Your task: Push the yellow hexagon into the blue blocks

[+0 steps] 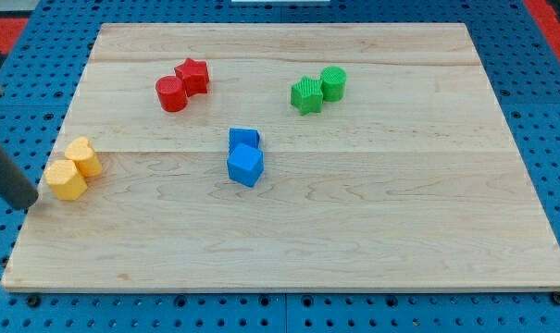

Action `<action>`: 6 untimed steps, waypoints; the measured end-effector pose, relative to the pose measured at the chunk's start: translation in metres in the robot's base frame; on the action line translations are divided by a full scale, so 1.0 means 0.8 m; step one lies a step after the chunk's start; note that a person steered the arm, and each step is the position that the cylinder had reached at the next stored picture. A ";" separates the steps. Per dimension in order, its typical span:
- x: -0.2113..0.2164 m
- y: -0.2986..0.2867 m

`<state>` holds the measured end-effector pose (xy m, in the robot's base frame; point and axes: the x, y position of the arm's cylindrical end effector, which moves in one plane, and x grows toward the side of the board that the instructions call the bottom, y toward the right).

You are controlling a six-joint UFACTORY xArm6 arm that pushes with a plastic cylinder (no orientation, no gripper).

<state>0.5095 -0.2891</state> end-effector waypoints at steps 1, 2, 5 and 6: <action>-0.015 0.055; -0.036 0.093; -0.055 0.092; -0.066 0.142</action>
